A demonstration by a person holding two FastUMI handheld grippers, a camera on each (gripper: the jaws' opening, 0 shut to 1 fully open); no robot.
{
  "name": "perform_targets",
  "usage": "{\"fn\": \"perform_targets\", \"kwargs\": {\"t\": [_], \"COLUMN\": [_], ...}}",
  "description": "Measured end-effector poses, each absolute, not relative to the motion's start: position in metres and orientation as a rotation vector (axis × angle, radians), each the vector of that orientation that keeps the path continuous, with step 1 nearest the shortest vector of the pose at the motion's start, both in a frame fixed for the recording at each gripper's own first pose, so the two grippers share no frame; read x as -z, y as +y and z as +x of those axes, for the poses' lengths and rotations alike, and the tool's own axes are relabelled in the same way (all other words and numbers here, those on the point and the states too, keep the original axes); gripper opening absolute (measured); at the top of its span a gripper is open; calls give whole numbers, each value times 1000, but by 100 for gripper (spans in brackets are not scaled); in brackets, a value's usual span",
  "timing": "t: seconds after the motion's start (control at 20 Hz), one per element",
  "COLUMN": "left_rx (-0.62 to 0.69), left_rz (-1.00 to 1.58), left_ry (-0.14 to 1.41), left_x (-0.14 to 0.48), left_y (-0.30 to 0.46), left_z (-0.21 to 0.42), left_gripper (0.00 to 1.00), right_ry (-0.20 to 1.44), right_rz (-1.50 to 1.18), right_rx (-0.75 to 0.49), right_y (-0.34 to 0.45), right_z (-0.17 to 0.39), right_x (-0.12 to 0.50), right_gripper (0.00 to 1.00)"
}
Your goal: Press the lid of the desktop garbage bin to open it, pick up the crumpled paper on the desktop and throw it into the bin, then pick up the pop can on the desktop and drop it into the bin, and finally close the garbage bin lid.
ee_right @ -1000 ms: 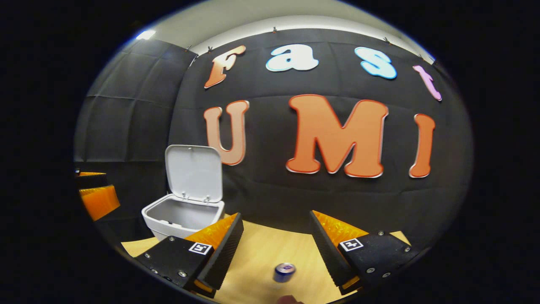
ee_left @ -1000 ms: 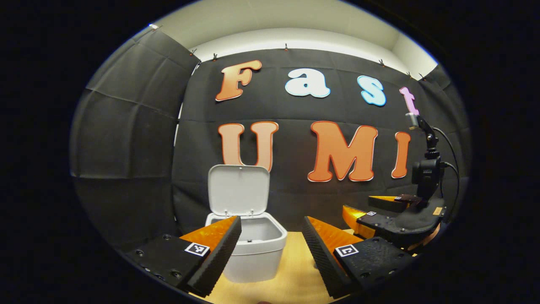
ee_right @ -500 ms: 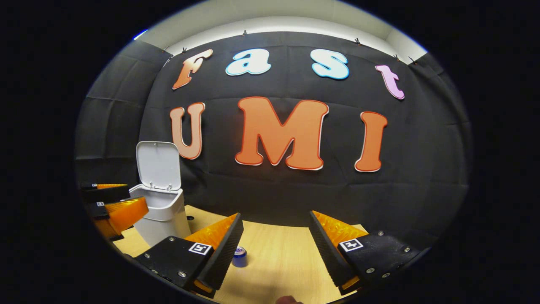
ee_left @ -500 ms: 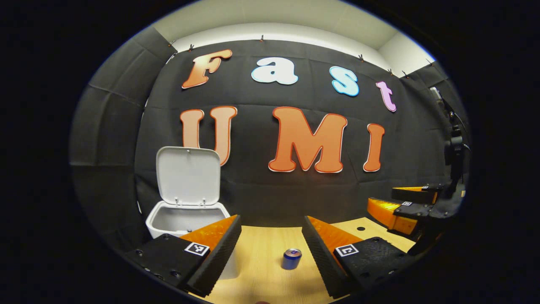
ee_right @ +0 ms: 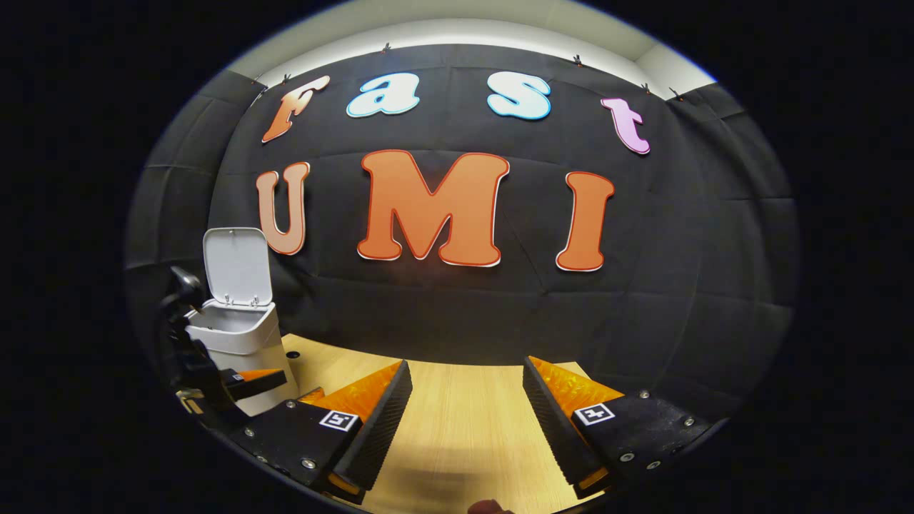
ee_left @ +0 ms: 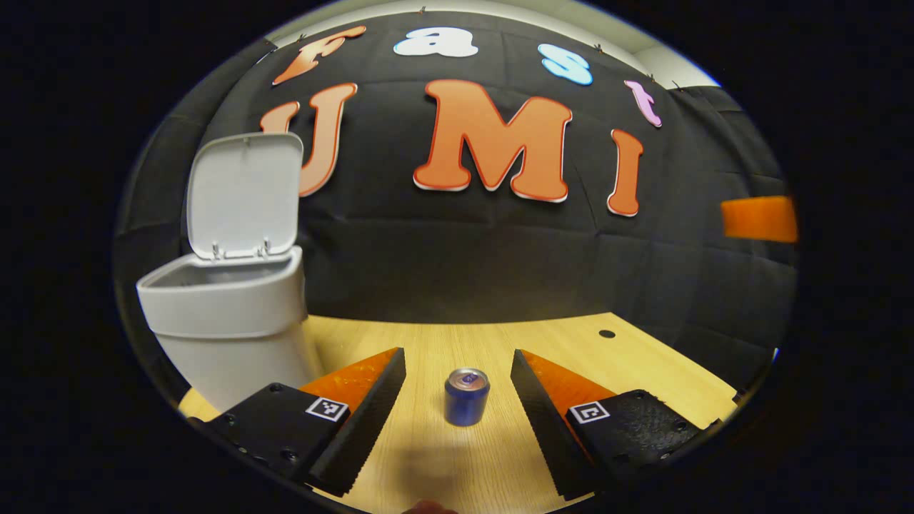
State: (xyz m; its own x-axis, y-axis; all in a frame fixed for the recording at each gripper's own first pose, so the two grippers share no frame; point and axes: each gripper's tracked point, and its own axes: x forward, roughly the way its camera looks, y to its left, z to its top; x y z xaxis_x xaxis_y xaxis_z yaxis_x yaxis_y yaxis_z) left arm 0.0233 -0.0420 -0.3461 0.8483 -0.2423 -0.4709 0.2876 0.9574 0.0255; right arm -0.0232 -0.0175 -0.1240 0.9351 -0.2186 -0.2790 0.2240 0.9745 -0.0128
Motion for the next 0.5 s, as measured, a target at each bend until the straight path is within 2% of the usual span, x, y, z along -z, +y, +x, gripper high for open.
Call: {"fn": "perform_targets", "kwargs": {"t": [0.25,0.5], "left_rx": [239,255], "left_rz": [138,195], "left_ry": [596,686], "left_x": [434,503], "left_y": [-41,-52], "left_z": [50,69], "left_gripper": [97,98], "right_ry": [305,323], "right_rz": [1,-12], "right_rx": [272,326], "right_y": [-34,-53], "right_z": [-31,-38], "right_x": [126,128], "right_gripper": [94,94]}}
